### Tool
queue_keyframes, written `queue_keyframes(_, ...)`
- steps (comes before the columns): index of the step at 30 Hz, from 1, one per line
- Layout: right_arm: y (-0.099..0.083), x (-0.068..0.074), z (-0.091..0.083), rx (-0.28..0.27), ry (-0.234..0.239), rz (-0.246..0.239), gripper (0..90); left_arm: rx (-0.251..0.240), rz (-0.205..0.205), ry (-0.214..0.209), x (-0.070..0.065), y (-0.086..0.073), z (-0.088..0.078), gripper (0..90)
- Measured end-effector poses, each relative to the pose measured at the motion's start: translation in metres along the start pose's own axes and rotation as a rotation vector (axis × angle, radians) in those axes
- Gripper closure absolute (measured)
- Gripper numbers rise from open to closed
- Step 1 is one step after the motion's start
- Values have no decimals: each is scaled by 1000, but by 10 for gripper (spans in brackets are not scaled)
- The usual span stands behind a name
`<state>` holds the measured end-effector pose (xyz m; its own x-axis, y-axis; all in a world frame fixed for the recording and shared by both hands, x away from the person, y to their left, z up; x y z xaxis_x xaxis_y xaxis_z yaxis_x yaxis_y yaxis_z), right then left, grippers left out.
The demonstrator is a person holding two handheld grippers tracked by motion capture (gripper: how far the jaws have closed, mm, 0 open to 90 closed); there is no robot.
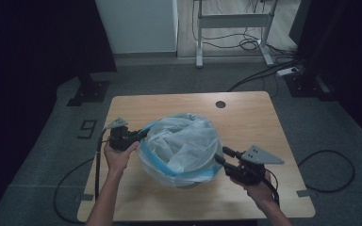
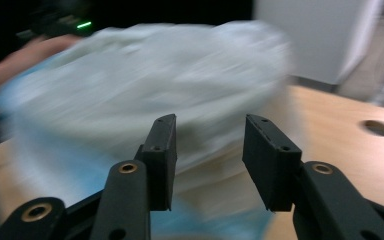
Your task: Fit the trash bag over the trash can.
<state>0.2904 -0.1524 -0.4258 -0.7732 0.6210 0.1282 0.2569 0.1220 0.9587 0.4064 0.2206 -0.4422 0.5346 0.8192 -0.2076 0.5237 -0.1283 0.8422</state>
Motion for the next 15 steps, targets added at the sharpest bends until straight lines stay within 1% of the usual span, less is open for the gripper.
queue_keyframes(1,-5,8,-2,7,34,-7,552,0,0,0,0,0,0,838)
queue_keyframes(2,-11,18,-4,10,84,-10,536,0,-1,0,-1,0,0,837)
queue_keyframes(3,-12,22,-4,11,104,-12,528,0,-1,0,-1,0,0,837)
queue_keyframes(4,-15,26,-4,20,133,-22,516,1,1,0,-1,1,0,837)
queue_keyframes(5,-15,26,-4,20,133,-22,516,1,1,0,-1,1,0,837)
queue_keyframes(6,-16,31,0,32,168,-39,503,2,2,0,-1,1,0,837)
queue_keyframes(7,-16,31,0,32,168,-39,503,2,2,0,-1,1,0,837)
queue_keyframes(8,-16,34,2,37,185,-46,496,0,1,0,-2,1,0,837)
queue_keyframes(9,-16,37,6,53,203,-71,490,3,3,0,-2,1,0,837)
queue_keyframes(11,-16,38,8,59,208,-79,495,5,5,1,-2,1,1,837)
queue_keyframes(12,-17,43,13,84,236,-108,517,4,2,1,-2,1,0,837)
queue_keyframes(13,-18,45,14,94,237,-119,538,4,3,1,-2,0,0,837)
queue_keyframes(14,-18,45,14,94,237,-119,538,4,3,1,-2,0,0,836)
queue_keyframes(15,-19,47,16,97,239,-134,581,3,2,2,-2,0,-1,836)
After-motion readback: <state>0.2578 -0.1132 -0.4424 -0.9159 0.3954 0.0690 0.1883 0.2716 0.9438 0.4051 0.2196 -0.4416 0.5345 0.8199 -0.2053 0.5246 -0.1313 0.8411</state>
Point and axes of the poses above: each handheld gripper's, and its own axes: z roughly forward along the jaws, y roughly out of its top, x roughly to its left, the point moved 3 cm from there along z, roughly forward along the jaws, and after that the axes turned 9 degrees about y, right-handed, at the moved point
